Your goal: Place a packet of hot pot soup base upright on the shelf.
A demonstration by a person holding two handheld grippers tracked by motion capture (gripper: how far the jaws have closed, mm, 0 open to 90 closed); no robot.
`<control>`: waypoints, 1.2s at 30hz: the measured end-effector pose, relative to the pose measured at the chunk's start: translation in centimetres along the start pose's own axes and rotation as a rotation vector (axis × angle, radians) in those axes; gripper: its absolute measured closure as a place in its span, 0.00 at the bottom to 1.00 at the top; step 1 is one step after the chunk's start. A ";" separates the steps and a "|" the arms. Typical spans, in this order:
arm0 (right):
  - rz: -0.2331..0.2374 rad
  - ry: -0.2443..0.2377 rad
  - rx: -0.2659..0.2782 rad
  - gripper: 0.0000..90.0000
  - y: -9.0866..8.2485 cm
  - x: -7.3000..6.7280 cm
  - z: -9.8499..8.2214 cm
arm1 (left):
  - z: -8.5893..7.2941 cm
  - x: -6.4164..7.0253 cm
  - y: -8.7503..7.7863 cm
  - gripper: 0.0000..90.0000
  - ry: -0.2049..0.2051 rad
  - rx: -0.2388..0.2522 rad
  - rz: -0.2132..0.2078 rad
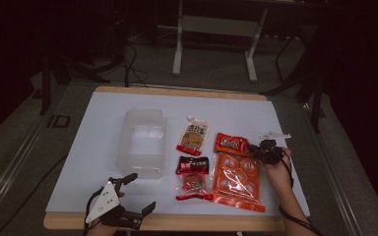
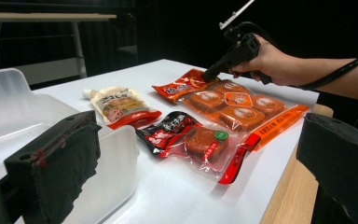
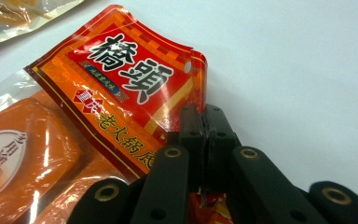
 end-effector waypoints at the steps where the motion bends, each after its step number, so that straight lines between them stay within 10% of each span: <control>1: 0.000 -0.002 -0.001 0.98 -0.1 0.0 0.1 | 0.0 0.0 0.0 0.00 0.001 0.000 -0.001; 36: -0.030 -0.146 0.275 0.99 -10.9 -3.5 2.4 | 0.8 0.8 0.3 0.00 -0.014 -0.031 -0.005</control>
Point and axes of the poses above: each handheld gripper's, and its own axes: y roughly forward along the jaws, z roughly out of its top, x roughly to its right, the point moved 1 cm from there along y, roughly forward along the jaws, and after that the axes turned 1 degree about x, right-handed, at the moved point
